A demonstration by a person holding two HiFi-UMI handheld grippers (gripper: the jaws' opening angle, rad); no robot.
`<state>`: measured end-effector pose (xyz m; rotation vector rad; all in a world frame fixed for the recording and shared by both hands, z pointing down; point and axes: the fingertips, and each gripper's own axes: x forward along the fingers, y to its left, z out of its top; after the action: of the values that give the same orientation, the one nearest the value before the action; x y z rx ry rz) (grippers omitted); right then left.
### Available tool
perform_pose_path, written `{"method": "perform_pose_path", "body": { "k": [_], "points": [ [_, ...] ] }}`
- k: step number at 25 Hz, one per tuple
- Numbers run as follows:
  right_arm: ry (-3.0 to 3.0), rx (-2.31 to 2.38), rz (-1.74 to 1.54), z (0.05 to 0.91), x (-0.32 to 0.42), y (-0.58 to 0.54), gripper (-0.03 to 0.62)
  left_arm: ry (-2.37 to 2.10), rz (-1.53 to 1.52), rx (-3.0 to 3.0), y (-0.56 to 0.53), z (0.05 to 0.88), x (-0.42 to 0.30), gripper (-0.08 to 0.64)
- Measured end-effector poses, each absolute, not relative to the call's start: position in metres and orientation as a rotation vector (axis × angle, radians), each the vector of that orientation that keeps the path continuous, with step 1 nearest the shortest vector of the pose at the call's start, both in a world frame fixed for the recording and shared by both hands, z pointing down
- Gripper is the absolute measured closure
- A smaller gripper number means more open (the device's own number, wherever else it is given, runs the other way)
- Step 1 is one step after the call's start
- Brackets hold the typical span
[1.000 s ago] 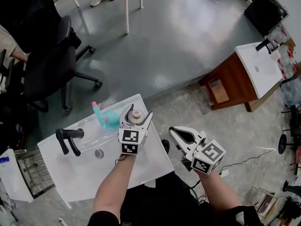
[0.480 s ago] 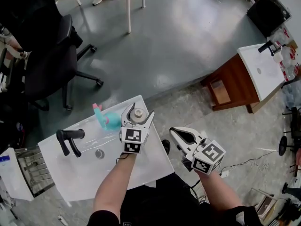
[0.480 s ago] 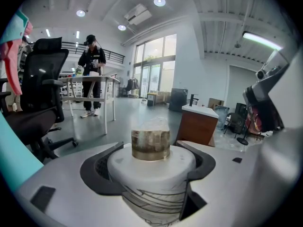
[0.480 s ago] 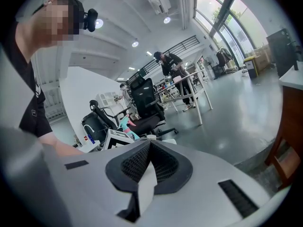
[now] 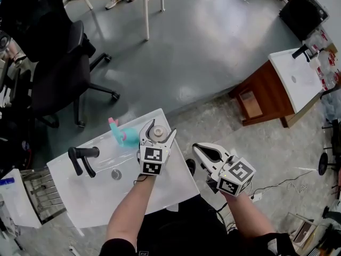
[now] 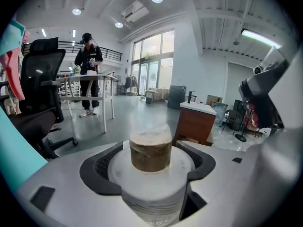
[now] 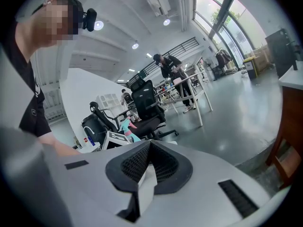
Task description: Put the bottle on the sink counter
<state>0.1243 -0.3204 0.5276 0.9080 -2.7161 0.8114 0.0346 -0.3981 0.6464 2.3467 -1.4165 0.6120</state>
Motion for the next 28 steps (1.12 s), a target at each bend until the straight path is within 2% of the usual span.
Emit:
{"method": "perform_pose_path", "body": {
  "k": [28],
  "points": [
    [-2.714,0.930,0.828,0.528,0.132,-0.324,0.578,-1.437,0.700,2.355,-0.404,0.647,0.034,0.225]
  ]
}}
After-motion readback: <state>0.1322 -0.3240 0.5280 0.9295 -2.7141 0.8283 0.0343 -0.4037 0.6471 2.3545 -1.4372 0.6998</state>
